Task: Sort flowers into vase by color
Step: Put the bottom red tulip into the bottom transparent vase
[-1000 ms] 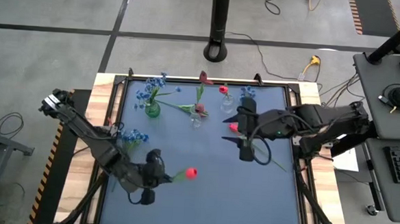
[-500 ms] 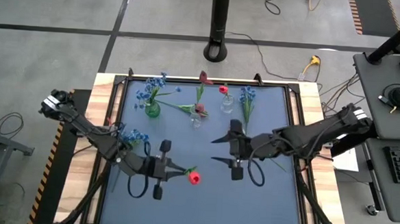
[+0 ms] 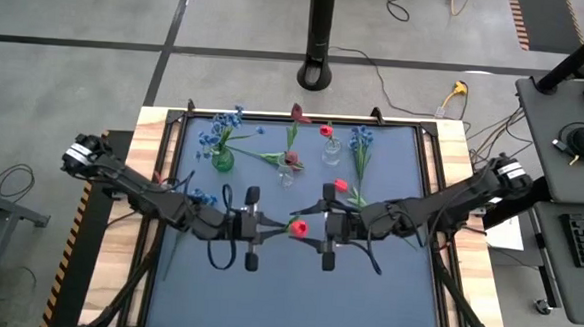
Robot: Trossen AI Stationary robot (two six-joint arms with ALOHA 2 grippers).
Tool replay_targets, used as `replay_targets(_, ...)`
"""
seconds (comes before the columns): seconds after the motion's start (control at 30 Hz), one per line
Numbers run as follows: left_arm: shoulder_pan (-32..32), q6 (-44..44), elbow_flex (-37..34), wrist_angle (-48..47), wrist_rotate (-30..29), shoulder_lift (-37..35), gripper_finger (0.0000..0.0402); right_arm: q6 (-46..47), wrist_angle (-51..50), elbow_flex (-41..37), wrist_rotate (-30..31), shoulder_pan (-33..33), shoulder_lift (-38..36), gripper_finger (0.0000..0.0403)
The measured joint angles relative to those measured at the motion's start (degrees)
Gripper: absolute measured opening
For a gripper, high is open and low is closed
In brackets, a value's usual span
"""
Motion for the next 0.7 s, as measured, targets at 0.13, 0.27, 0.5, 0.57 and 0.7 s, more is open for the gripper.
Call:
replay_targets(0.13,1.2,0.0,0.0,2.2,-0.1,0.1,0.0,-0.1,1.2,0.4,0.0,0.0,1.1,0.0233)
replay_targets(0.27,1.9,-0.1,0.0,2.4,-0.1,0.1,0.0,0.0,1.3,1.4,0.0,-0.3,1.5,0.0228)
replay_targets(0.5,2.1,0.5,0.0,3.7,-0.2,0.1,0.0,0.5,1.5,1.7,0.2,-1.2,1.6,0.0176)
replay_targets(0.57,2.2,0.5,0.0,3.8,-0.2,0.1,0.0,0.5,1.7,1.7,0.2,-1.3,1.6,0.0155)
replay_targets(0.7,2.2,0.5,0.0,3.9,-0.2,0.1,0.0,0.5,1.7,1.7,0.2,-1.4,1.6,0.0114)
